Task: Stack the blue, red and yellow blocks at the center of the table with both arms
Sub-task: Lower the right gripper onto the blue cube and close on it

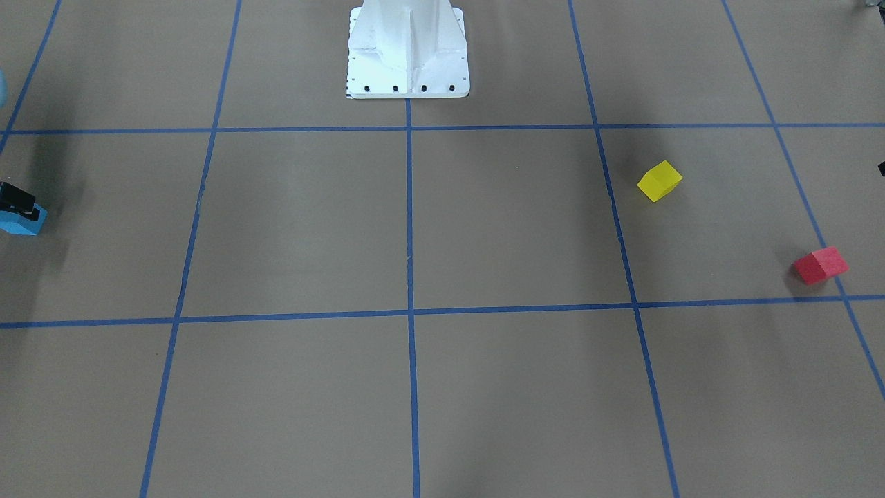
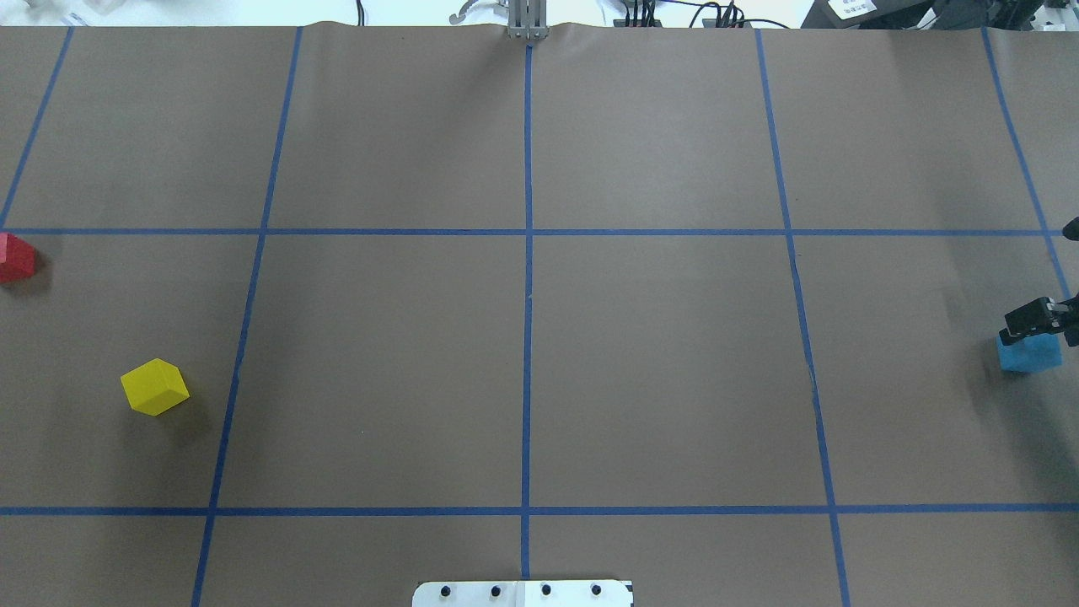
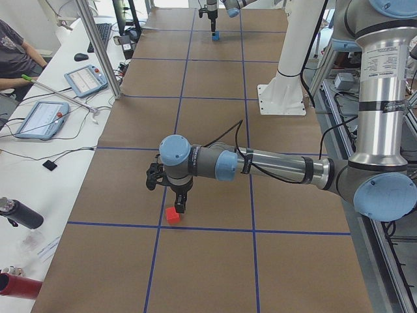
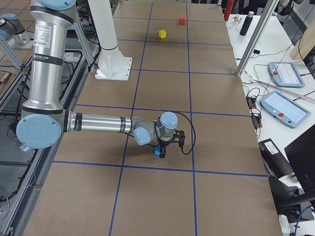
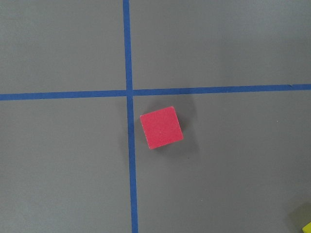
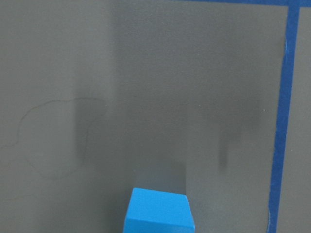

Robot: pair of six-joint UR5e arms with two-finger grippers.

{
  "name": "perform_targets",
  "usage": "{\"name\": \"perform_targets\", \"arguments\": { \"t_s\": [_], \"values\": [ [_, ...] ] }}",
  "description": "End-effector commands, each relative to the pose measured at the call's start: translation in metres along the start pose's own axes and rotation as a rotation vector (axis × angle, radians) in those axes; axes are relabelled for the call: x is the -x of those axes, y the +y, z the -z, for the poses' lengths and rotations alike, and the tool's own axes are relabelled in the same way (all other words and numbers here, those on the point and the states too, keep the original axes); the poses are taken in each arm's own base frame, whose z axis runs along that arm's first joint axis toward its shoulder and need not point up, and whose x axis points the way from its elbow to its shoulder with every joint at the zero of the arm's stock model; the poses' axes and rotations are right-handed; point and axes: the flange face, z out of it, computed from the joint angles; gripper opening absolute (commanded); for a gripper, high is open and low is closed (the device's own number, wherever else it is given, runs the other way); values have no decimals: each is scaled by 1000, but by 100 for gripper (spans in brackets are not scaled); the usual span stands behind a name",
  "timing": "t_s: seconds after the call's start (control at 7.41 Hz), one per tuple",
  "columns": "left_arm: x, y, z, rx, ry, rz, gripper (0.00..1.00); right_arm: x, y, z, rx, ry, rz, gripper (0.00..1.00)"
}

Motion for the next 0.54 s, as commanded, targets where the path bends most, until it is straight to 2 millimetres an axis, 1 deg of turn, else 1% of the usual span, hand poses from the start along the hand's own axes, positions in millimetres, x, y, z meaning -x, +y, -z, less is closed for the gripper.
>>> {"name": "perform_targets", "arguments": {
  "t_s": [0.0, 0.13, 0.27, 0.4],
  "values": [
    [1, 0, 0, -1, -1, 1, 100, 0, 3, -10, 15, 3, -25, 99],
    [1, 0, -1, 2, -1, 1, 100, -5, 3, -13, 18, 8, -31, 99],
    [1, 0, -1, 2, -1, 2, 100, -5, 3, -13, 18, 11, -31, 97],
    [1, 0, 0, -1, -1, 1, 100, -6, 3, -14, 15, 17, -35, 86]
  ]
}}
